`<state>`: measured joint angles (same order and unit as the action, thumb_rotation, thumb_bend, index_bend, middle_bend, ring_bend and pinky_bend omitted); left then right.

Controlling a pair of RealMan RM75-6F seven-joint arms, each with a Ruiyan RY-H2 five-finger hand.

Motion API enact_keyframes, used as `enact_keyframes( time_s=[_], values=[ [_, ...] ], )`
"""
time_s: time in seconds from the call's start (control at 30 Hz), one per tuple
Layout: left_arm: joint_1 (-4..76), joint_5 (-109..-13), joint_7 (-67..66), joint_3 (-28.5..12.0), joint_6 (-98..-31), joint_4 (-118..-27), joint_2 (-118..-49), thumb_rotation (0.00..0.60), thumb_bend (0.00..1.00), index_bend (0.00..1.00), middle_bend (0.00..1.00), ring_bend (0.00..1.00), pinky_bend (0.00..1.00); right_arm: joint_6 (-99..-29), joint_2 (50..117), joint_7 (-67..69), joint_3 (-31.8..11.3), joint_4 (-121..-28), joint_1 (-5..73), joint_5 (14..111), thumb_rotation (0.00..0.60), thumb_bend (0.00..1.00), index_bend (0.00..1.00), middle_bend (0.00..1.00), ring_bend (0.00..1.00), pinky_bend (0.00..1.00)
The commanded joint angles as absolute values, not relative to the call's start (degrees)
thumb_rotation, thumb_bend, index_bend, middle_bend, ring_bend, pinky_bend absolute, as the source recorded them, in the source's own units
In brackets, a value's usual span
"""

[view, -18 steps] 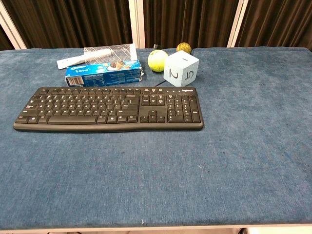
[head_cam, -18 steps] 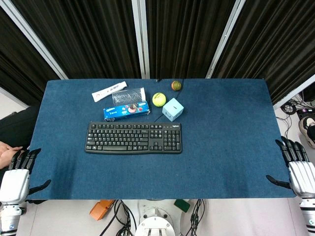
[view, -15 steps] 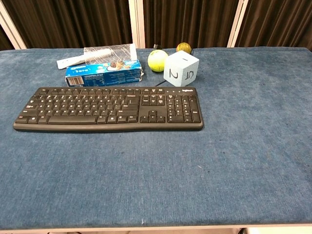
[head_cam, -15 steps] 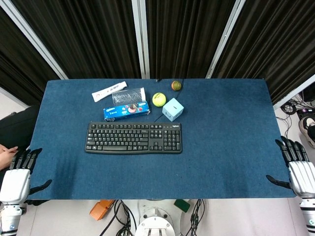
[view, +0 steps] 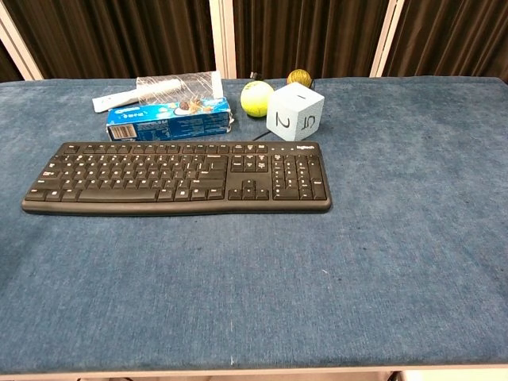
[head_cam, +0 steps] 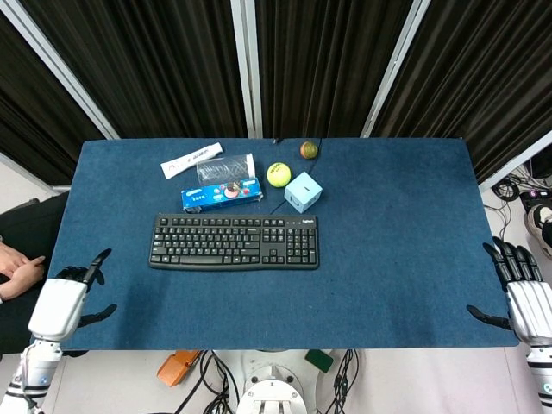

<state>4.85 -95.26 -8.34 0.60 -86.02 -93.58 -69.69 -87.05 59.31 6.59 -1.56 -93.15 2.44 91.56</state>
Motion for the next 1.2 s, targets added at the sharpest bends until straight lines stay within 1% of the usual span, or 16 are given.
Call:
enact_keyframes(
  time_s=[0.03, 0.07, 0.13, 0.2, 0.27, 0.37, 0.5, 0.9, 1.2],
  values=[
    [11.5, -95.6, -8.7, -0.4, -76.4, -96.4, -69.1, 0.6, 0.42, 0.15, 0.81, 0.81, 0.76, -87.1, 59.3, 6.7, -1.5, -93.1, 2.4, 91.4, 0.6, 0.08, 0.0, 0.0, 0.0, 0.0],
    [12.7, -95.2, -8.6, -0.6, -74.4, -96.7, -69.2, 0.6, 0.5, 0.16, 0.85, 0.85, 0.78, -87.1, 59.3, 6.8, -1.5, -93.0, 2.3, 91.3, 0.6, 0.08, 0.0, 0.0, 0.0, 0.0],
    [15.4, -94.0, -8.8, -1.1, -70.0, -97.0, -69.7, 0.6, 0.58, 0.18, 0.89, 0.88, 0.82, -87.1, 59.2, 7.0, -1.5, -92.8, 2.2, 91.1, 0.6, 0.08, 0.0, 0.0, 0.0, 0.0],
    [17.3, -92.4, -9.3, -1.5, -66.6, -97.2, -70.3, 0.6, 0.64, 0.19, 0.92, 0.91, 0.83, -87.2, 59.2, 7.2, -1.5, -92.6, 2.1, 91.0, 0.6, 0.08, 0.0, 0.0, 0.0, 0.0],
    [19.3, -90.4, -9.9, -1.9, -63.0, -97.3, -71.2, 0.6, 0.66, 0.19, 0.93, 0.92, 0.84, -87.3, 59.2, 7.4, -1.4, -92.4, 2.0, 90.8, 0.6, 0.08, 0.0, 0.0, 0.0, 0.0],
    [21.6, -87.4, -11.2, -2.3, -58.7, -96.6, -72.7, 0.6, 0.67, 0.19, 0.93, 0.93, 0.85, -87.3, 59.1, 7.5, -1.4, -92.3, 2.0, 90.8, 0.6, 0.08, 0.0, 0.0, 0.0, 0.0],
    [23.4, -84.7, -12.1, -2.4, -55.8, -95.3, -74.5, 0.6, 0.67, 0.19, 0.93, 0.93, 0.85, -87.3, 59.2, 7.6, -1.3, -92.2, 1.9, 90.7, 0.6, 0.08, 0.0, 0.0, 0.0, 0.0],
    [25.7, -80.9, -12.9, -1.6, -53.1, -92.6, -77.3, 0.6, 0.66, 0.19, 0.93, 0.93, 0.85, -86.6, 59.3, 7.4, -1.4, -92.0, 2.1, 90.1, 0.6, 0.08, 0.0, 0.0, 0.0, 0.0],
    [27.7, -75.3, -15.3, -1.0, -49.3, -91.2, -78.7, 0.6, 0.66, 0.19, 0.93, 0.93, 0.85, -86.0, 59.3, 7.0, -1.4, -92.3, 2.3, 89.5, 0.6, 0.08, 0.0, 0.0, 0.0, 0.0]
  ],
)
